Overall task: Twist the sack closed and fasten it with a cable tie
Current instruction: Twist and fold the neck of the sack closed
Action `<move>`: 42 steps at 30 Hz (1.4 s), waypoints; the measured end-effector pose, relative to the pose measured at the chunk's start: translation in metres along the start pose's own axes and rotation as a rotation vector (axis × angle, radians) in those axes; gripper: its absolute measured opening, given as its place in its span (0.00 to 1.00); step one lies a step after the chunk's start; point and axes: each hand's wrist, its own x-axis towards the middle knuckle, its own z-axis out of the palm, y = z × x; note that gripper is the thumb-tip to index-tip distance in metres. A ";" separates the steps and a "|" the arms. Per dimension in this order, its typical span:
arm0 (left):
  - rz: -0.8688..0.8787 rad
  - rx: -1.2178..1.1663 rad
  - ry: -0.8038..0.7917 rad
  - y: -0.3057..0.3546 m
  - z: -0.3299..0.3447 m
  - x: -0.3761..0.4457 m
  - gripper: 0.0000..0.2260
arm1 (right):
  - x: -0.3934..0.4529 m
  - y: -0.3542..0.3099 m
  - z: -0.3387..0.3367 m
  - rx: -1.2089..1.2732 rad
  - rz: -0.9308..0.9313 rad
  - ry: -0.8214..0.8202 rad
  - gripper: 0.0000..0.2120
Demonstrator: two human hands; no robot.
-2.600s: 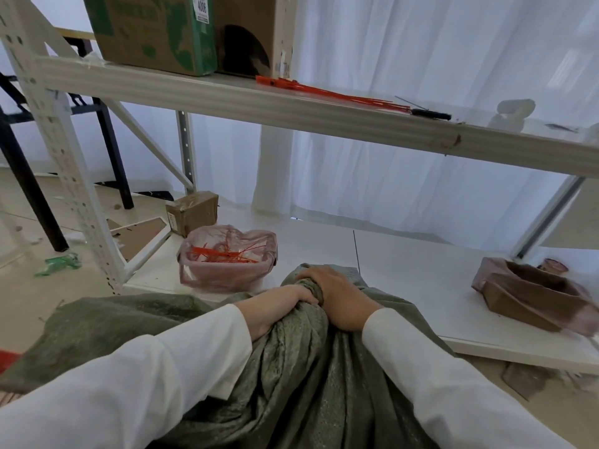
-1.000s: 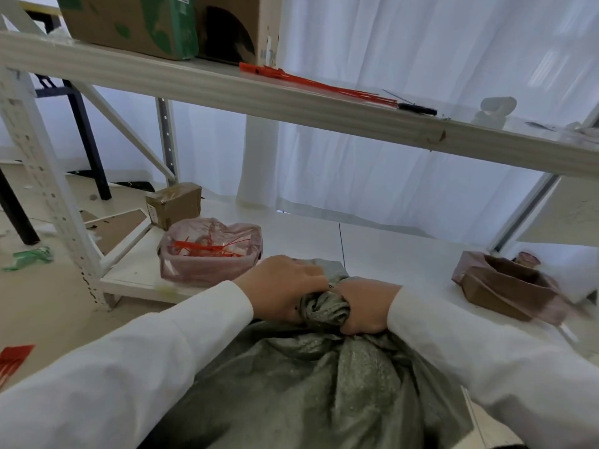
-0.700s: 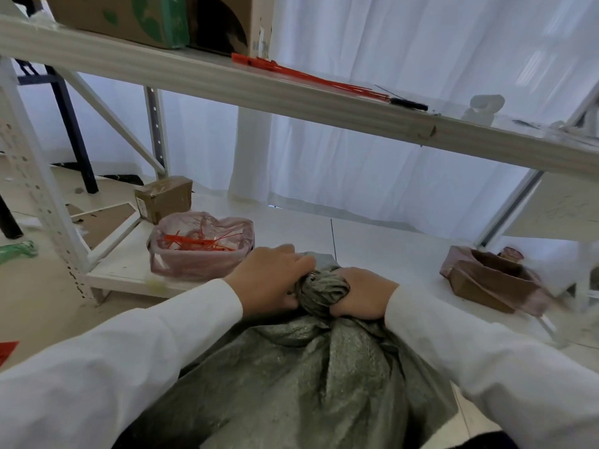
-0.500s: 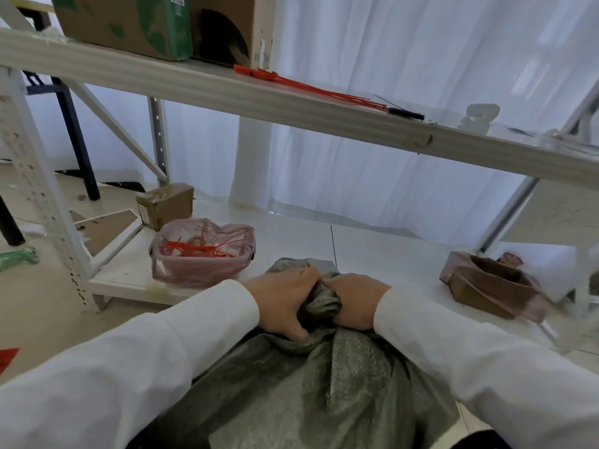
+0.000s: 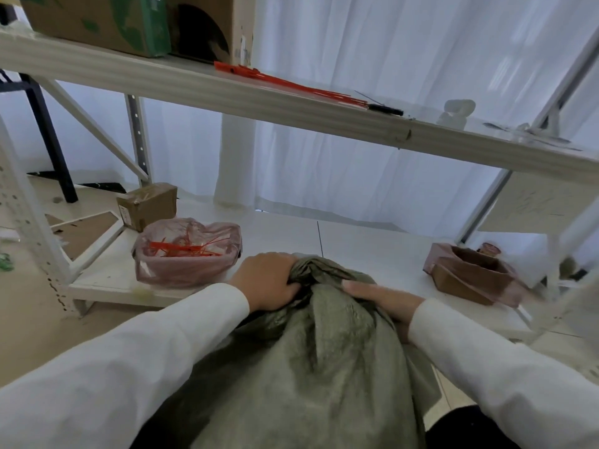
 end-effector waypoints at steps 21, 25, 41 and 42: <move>-0.078 -0.106 0.061 0.030 0.023 -0.015 0.23 | 0.042 -0.082 0.012 -2.268 -0.551 0.594 0.11; 0.013 -0.371 -0.177 0.011 -0.005 -0.019 0.26 | 0.057 -0.066 -0.005 -2.242 -0.942 0.677 0.14; 0.744 0.510 0.377 -0.021 -0.007 0.004 0.21 | 0.085 -0.038 0.007 -1.499 -1.271 0.770 0.12; 0.758 0.513 0.373 -0.020 -0.008 0.003 0.18 | 0.087 -0.037 0.013 -1.429 -1.179 0.753 0.15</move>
